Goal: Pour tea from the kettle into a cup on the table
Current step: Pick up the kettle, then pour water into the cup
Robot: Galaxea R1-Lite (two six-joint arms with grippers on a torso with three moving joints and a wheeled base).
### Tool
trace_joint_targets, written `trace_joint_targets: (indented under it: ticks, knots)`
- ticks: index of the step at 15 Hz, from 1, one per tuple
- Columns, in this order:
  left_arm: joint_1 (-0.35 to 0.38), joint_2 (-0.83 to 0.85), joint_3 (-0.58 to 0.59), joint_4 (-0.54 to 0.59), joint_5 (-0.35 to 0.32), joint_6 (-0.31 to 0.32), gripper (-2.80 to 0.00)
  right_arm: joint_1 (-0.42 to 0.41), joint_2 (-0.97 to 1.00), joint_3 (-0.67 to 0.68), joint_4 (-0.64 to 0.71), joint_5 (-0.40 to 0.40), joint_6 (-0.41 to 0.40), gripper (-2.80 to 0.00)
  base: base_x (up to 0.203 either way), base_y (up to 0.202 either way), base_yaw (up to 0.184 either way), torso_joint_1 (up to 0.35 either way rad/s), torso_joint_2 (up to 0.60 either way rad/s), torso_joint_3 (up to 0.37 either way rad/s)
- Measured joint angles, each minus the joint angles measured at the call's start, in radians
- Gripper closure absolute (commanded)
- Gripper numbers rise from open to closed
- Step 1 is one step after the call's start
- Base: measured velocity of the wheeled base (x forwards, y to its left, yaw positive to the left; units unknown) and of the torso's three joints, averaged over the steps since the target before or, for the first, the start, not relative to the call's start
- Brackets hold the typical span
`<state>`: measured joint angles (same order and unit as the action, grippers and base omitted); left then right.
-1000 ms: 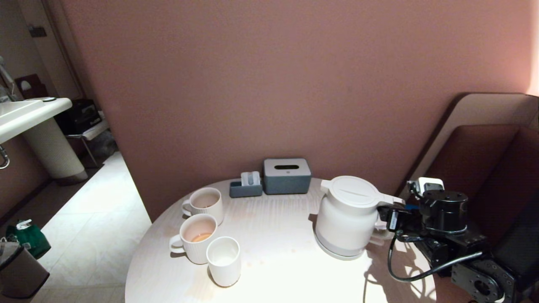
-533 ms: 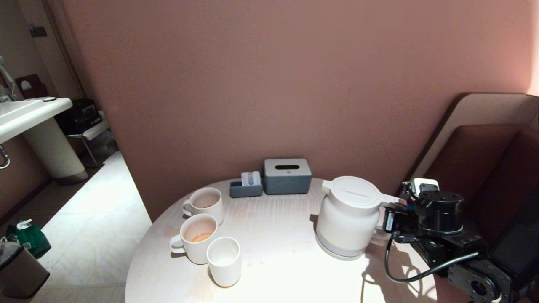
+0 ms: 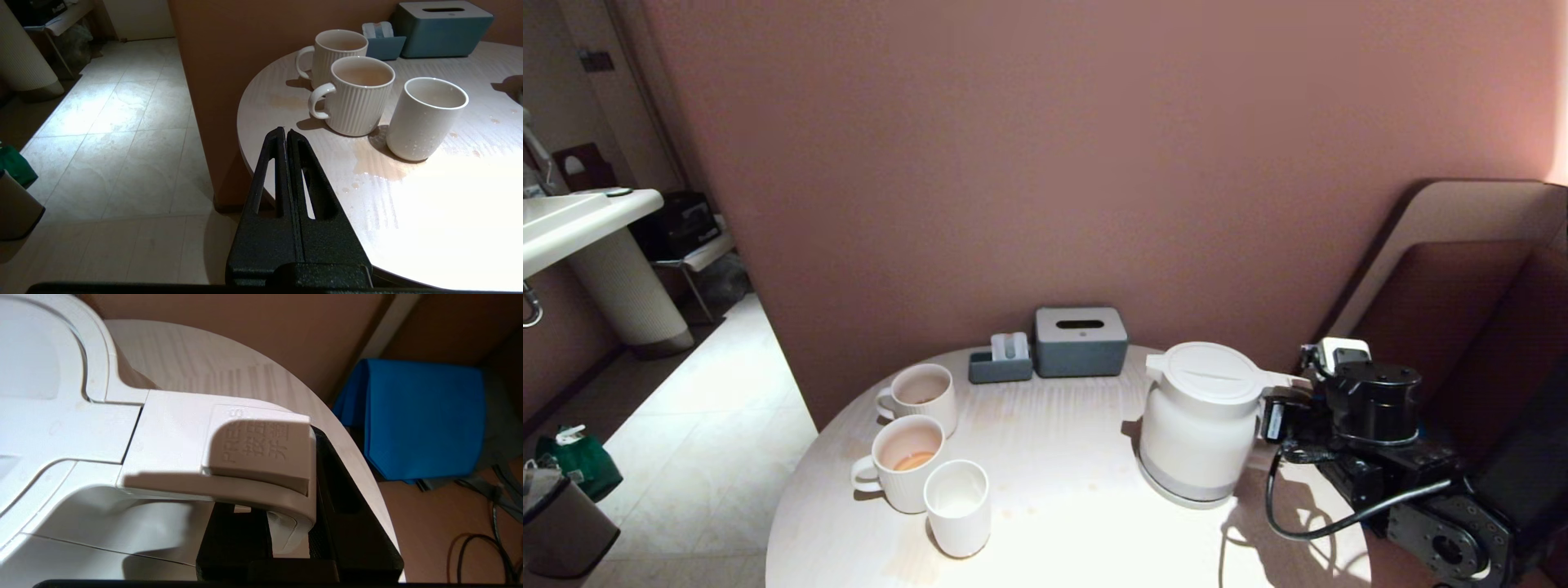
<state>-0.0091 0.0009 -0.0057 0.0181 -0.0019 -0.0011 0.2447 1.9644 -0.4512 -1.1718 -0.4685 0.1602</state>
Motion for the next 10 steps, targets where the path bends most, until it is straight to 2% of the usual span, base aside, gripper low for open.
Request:
trace_joint_targets:
  ticks: [2,6,10]
  knots:
    - [0.000,0.000,0.000,0.000,0.000,-0.001,0.00,-0.002,-0.035,-0.027,0.044,0.008,-0.004,0.00,0.000,0.000,0.000,0.000,0.00,0.000]
    - [0.000,0.000,0.000,0.000,0.000,0.000,0.00,-0.008,-0.135,-0.125,0.233,0.015,0.001,0.00,0.000,0.000,0.000,0.000,0.00,0.000]
    - [0.000,0.000,0.000,0.000,0.000,0.000,0.00,-0.007,-0.202,-0.186,0.309,0.042,0.000,0.00,0.000,0.000,0.000,0.000,0.00,0.000]
